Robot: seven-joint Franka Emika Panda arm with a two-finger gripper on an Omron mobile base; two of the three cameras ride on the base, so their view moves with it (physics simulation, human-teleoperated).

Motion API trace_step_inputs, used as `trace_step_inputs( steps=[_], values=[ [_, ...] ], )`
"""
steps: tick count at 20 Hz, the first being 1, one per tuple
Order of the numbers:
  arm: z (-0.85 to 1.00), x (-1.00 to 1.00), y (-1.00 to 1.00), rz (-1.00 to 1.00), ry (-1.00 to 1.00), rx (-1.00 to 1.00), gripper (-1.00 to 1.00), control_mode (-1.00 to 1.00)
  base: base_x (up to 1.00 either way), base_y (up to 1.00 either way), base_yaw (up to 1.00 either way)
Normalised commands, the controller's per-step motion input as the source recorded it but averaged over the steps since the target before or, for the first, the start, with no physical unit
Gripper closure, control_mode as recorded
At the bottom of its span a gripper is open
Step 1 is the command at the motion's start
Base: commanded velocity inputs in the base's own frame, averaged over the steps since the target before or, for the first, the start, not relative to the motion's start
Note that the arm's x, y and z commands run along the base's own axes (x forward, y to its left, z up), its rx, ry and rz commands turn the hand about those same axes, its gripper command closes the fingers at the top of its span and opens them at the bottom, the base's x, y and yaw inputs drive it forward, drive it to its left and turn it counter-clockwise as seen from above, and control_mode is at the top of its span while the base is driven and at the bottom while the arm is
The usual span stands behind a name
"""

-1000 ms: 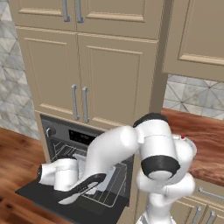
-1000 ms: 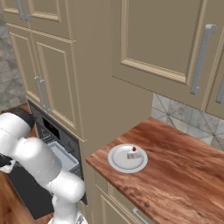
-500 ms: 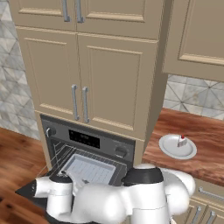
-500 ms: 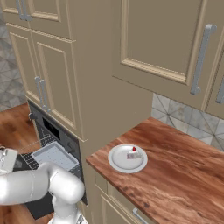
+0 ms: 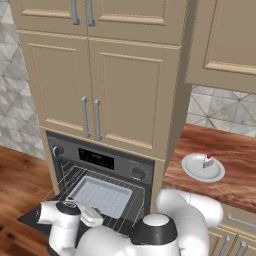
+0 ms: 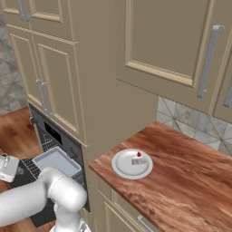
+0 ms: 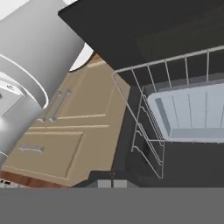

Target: Take the baked cake out of the oven and place it on the plate for cooling. Then close the oven door.

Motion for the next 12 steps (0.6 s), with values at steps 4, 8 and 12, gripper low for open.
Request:
trace_step_inputs(
  steps=[4,8,12],
  values=[
    [-0.42,0.06,0.00,0.10,0.18,0.00,1.00,-1.00,0.00,0.00,0.00],
    [-0.56,0.00,0.00,0.15,0.04,0.00,1.00,-1.00,0.00,0.00,0.00],
    [-0.49,0.00,0.03,0.14,0.00,0.02,1.00,-1.00,0.00,0.00,0.00]
  ],
)
